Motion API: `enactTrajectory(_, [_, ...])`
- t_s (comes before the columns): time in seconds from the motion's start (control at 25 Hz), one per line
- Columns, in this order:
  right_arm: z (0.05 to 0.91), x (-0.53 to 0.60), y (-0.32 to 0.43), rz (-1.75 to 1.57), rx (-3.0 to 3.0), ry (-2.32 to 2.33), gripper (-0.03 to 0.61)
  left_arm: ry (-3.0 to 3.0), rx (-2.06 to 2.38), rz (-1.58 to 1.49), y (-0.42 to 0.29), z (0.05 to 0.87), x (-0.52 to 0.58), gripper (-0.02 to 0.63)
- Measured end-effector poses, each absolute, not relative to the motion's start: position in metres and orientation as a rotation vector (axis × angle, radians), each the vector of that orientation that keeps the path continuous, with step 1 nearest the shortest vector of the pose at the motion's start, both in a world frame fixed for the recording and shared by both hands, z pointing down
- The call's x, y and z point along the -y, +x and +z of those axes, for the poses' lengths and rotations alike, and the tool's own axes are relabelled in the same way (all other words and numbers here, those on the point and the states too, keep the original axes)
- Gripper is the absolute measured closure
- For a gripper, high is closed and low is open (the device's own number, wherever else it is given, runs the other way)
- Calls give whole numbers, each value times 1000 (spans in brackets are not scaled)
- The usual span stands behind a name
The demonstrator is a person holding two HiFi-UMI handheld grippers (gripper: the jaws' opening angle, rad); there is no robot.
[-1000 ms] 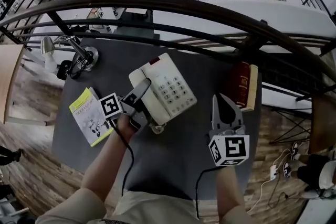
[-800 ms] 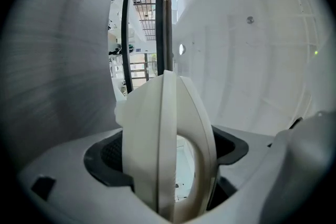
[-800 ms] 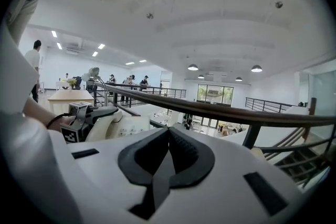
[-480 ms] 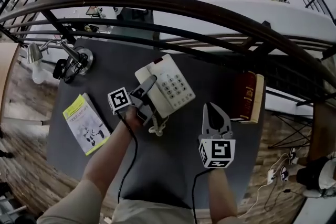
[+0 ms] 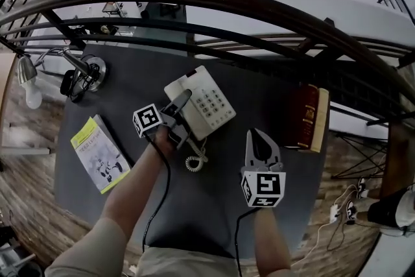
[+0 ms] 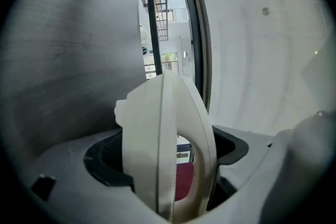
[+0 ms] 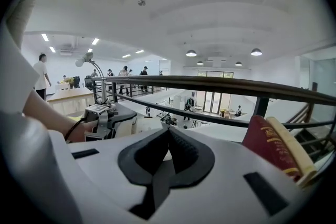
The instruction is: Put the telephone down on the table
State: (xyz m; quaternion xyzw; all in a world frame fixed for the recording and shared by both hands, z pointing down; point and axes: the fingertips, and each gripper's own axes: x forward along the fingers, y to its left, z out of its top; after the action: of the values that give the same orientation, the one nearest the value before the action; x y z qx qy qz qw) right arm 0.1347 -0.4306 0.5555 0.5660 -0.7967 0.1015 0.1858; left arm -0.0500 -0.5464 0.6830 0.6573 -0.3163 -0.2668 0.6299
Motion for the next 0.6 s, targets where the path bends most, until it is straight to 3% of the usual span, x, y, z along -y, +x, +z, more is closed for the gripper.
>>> enactTrajectory(0.6, [585, 409, 118, 397, 2252, 1522, 575, 1485, 827, -509, -52, 694, 552, 156])
